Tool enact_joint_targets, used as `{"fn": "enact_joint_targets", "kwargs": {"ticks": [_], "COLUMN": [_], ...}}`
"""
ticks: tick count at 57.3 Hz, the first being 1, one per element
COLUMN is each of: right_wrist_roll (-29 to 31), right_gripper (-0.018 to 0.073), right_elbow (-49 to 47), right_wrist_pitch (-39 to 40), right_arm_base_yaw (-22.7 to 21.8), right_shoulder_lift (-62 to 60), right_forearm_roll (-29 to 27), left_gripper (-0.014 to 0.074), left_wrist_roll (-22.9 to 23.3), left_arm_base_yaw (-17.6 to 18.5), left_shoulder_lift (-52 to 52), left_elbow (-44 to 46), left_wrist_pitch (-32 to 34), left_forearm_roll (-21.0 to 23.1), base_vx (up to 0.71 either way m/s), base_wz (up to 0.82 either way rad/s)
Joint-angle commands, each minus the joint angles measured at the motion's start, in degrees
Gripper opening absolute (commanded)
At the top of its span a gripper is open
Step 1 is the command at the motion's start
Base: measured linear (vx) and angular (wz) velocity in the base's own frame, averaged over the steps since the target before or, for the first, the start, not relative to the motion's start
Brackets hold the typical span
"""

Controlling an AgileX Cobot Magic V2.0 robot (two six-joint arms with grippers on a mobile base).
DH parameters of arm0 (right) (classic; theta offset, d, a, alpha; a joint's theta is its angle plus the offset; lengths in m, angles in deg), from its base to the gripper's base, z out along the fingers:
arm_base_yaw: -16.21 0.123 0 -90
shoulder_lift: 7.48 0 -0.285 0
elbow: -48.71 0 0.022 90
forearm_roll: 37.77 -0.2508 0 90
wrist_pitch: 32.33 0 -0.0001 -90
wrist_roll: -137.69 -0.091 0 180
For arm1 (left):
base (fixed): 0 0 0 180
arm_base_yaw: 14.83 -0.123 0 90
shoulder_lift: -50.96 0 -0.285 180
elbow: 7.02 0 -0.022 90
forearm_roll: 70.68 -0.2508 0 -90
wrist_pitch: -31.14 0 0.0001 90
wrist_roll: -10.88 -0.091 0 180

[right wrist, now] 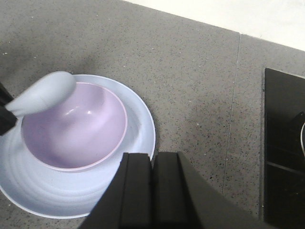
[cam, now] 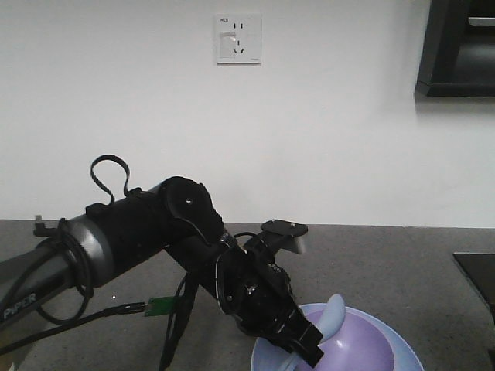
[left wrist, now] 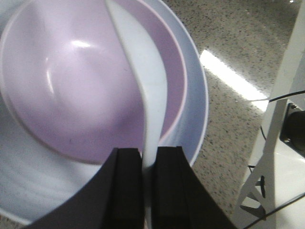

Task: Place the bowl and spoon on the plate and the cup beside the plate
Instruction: 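Lower the spoon into the bowl with the left gripper and release it, then raise the left gripper and move it toward the brown paper cup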

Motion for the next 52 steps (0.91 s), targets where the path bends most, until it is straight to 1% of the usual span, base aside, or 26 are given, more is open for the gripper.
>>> {"fn": "enact_joint_targets", "kwargs": {"ticks": [1,8,12,14,15,16,18,24,27,31,35,39,43,44,45,46,50,52], "right_wrist_roll": [0.0,0.0,0.0,0.0,0.0,0.0,0.0,0.0,0.0,0.0,0.0,0.0,0.0,0.0,0.0,0.0,0.0,0.0], "right_gripper": [-0.0011,-0.0011,-0.0011,-0.0011,-0.0011,-0.0011,-0.0011,-0.0011,-0.0011,-0.0011,-0.0011,-0.0011,-0.0011,-0.0011,-0.0010,-0.0010,-0.0010,-0.0009], "right_elbow": [-1.7,-1.7,-1.7,-1.7,-1.7,-1.7,-1.7,-1.7,-1.7,-1.7,-1.7,-1.7,-1.7,-1.7,-1.7,-1.7,-1.7,-1.7], "right_wrist_pitch": [4.3,4.3,4.3,4.3,4.3,4.3,4.4,4.4,4.4,4.5,4.9,5.0,5.2,5.3,5.3,5.4,5.5,5.6], "right_arm_base_yaw": [-0.3,-0.3,-0.3,-0.3,-0.3,-0.3,-0.3,-0.3,-0.3,-0.3,-0.3,-0.3,-0.3,-0.3,-0.3,-0.3,-0.3,-0.3], "right_shoulder_lift": [-1.0,-1.1,-1.1,-1.1,-1.1,-1.1,-1.1,-1.1,-1.1,-1.1,-1.1,-1.1,-1.1,-1.1,-1.1,-1.1,-1.1,-1.1], "right_forearm_roll": [0.9,0.9,0.9,0.9,0.9,0.9,0.9,0.9,0.9,0.9,0.9,0.9,0.9,0.9,0.9,0.9,0.9,0.9], "left_gripper": [0.0045,0.0142,0.0224,0.0279,0.0445,0.0453,0.0496,0.0564,0.0582,0.0589,0.0589,0.0589,0.0587,0.0587,0.0587,0.0587,0.0587,0.0587], "left_wrist_roll": [-0.1,-0.1,-0.1,-0.1,-0.1,-0.1,-0.1,-0.1,-0.1,-0.1,-0.1,0.6,4.0,6.1,7.1,8.6,12.6,13.6], "left_arm_base_yaw": [0.8,1.0,1.0,1.0,1.0,1.0,1.0,1.0,0.9,0.9,0.9,0.9,0.9,0.9,0.9,0.9,0.4,-0.2], "left_shoulder_lift": [-2.5,-2.3,-2.3,-2.3,-2.3,-2.3,-2.3,-2.9,-3.7,-5.8,-8.7,-12.0,-15.4,-16.1,-17.1,-17.7,-20.4,-21.5], "left_elbow": [2.4,2.4,2.2,2.2,2.2,2.2,2.2,2.2,2.2,2.3,2.3,2.3,2.2,2.2,2.2,2.2,2.2,2.2], "left_wrist_pitch": [2.9,4.2,4.7,4.5,4.6,4.6,4.4,4.4,4.4,4.4,4.5,4.5,3.7,3.1,2.7,1.9,-1.6,-3.1], "left_forearm_roll": [3.0,2.9,3.0,3.0,3.0,3.0,3.0,2.9,2.4,-0.2,-4.8,-11.4,-20.9,-24.1,-26.3,-29.6,-39.9,-43.3], "base_vx": [0.00,0.00,0.00,0.00,0.00,0.00,0.00,0.00,0.00,0.00,0.00,0.00,0.00,0.00,0.00,0.00,0.00,0.00], "base_wz": [0.00,0.00,0.00,0.00,0.00,0.00,0.00,0.00,0.00,0.00,0.00,0.00,0.00,0.00,0.00,0.00,0.00,0.00]}}
